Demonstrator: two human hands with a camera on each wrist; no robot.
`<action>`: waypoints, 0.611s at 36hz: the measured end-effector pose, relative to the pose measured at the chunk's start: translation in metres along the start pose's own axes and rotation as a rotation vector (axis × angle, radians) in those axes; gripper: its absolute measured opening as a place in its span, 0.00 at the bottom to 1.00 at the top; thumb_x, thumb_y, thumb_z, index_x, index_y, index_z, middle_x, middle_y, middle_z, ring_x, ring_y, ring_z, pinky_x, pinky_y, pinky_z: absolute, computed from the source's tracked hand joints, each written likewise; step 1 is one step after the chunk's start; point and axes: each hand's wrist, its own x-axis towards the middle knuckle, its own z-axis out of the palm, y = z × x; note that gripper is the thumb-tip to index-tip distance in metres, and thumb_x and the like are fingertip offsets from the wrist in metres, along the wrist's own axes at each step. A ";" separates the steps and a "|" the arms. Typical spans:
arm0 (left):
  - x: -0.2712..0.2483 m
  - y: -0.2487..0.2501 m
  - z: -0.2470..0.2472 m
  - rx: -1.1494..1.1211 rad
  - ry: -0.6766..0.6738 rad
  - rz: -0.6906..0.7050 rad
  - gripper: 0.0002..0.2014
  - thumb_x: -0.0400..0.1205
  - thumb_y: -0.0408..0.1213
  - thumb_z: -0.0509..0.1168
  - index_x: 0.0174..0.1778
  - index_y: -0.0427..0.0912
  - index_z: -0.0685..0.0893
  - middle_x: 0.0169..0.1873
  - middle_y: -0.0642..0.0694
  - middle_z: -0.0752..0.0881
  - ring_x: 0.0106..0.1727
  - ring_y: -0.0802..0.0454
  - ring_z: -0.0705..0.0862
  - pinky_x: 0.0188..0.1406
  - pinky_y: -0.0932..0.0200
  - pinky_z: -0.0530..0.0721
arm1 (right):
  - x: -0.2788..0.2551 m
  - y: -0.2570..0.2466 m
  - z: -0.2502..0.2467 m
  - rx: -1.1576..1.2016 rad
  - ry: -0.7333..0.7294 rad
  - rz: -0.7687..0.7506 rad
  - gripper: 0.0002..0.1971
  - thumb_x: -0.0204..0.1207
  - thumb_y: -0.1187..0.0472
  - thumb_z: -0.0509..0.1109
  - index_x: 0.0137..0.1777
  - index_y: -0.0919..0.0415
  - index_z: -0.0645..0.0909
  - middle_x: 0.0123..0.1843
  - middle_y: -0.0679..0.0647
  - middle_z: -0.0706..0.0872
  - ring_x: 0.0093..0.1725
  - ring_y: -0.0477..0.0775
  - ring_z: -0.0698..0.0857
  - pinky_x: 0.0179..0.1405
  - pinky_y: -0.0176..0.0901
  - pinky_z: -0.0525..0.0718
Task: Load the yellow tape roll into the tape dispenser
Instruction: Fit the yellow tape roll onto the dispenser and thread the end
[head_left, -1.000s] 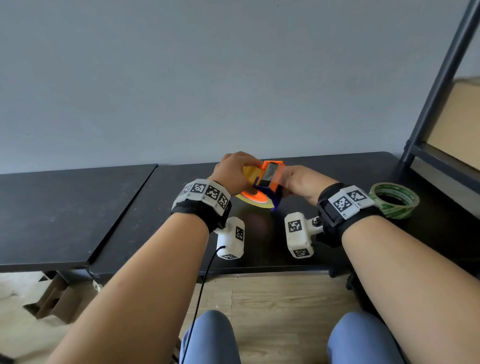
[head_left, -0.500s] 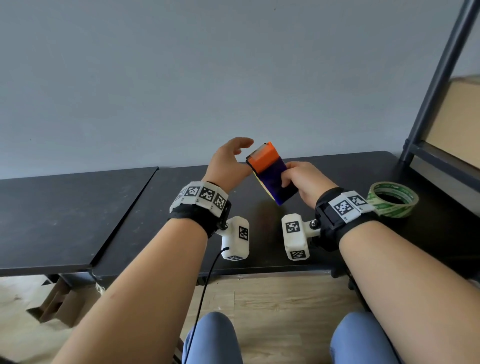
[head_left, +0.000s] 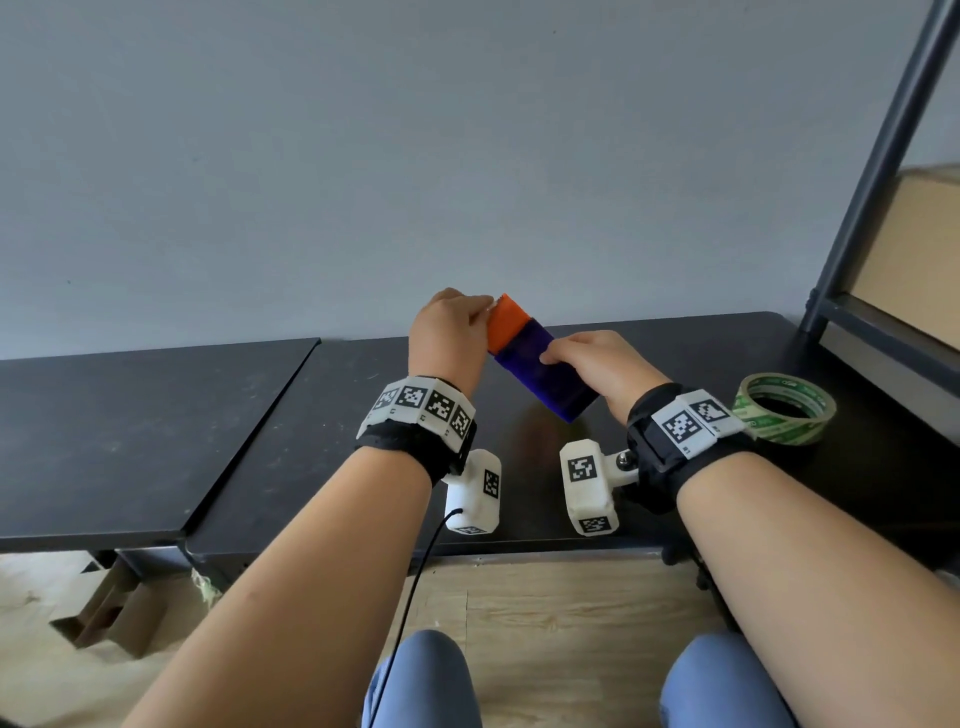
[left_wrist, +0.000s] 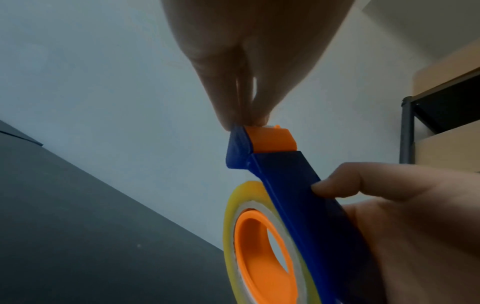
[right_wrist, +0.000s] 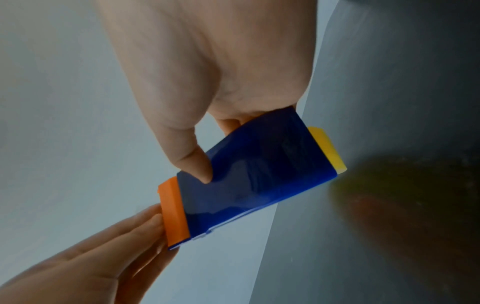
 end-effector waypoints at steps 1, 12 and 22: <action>0.000 -0.001 -0.001 0.013 0.015 -0.026 0.13 0.85 0.36 0.61 0.53 0.40 0.91 0.47 0.44 0.86 0.47 0.48 0.82 0.46 0.62 0.73 | 0.000 0.000 0.001 -0.015 0.002 -0.005 0.08 0.74 0.60 0.72 0.49 0.62 0.87 0.42 0.56 0.89 0.40 0.57 0.86 0.37 0.43 0.81; -0.008 -0.011 0.002 0.021 0.066 -0.174 0.11 0.81 0.34 0.64 0.49 0.43 0.93 0.53 0.46 0.87 0.50 0.47 0.84 0.45 0.62 0.74 | 0.001 0.002 0.014 -0.167 0.052 -0.083 0.15 0.75 0.59 0.74 0.54 0.72 0.86 0.46 0.65 0.90 0.44 0.59 0.85 0.45 0.48 0.80; -0.011 -0.021 0.010 0.004 -0.037 -0.222 0.15 0.78 0.32 0.61 0.47 0.48 0.94 0.33 0.41 0.90 0.33 0.45 0.79 0.33 0.61 0.74 | 0.005 0.004 0.023 -0.262 0.086 -0.069 0.16 0.72 0.54 0.74 0.51 0.68 0.85 0.48 0.64 0.91 0.50 0.65 0.89 0.57 0.65 0.87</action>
